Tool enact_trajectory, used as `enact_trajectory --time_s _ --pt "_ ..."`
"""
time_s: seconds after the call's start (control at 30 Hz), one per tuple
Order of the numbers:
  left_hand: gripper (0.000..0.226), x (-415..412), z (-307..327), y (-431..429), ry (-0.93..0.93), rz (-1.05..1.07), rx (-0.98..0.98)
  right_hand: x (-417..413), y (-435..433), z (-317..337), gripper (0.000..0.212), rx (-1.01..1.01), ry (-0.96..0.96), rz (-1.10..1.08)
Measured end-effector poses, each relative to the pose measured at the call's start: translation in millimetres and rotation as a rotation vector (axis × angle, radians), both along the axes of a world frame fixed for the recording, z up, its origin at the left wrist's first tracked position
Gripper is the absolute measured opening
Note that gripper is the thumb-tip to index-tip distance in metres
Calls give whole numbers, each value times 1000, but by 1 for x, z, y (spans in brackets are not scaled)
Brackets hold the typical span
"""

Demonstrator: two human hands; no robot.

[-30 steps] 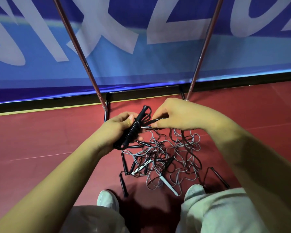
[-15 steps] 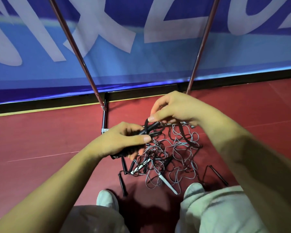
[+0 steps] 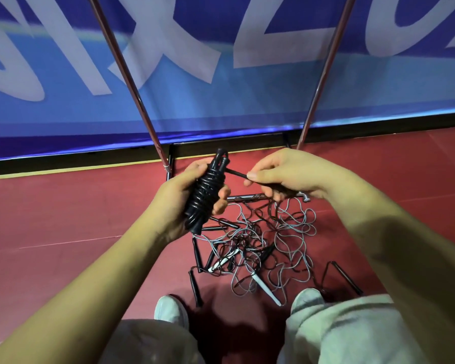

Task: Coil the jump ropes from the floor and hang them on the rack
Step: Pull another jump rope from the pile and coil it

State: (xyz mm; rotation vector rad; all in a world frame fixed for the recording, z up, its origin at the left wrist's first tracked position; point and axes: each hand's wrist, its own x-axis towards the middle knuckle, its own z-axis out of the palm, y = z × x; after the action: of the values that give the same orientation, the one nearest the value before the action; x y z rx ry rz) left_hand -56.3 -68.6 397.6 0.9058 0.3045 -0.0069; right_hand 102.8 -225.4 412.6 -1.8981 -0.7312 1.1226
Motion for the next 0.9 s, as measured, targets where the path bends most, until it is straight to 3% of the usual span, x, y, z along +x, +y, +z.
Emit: enact_trajectory --time_s 0.17,0.3,0.5,0.7,0.8,0.9 --pt "25 2 -5 11 106 60 13 -1 -4 10 11 32 -176 53" --pt "21 2 -11 14 221 102 153 -3 -3 17 8 6 -412 163" --pt "13 0 -14 16 309 59 505 -10 0 21 9 26 -552 241" --pt "25 0 -24 18 225 -112 1251 -15 7 15 6 50 -568 262" --pt "31 -2 -26 19 148 -285 1383 -20 10 11 5 77 -544 271" --pt "41 -8 -22 9 89 -370 1375 -22 13 9 4 127 -535 222"
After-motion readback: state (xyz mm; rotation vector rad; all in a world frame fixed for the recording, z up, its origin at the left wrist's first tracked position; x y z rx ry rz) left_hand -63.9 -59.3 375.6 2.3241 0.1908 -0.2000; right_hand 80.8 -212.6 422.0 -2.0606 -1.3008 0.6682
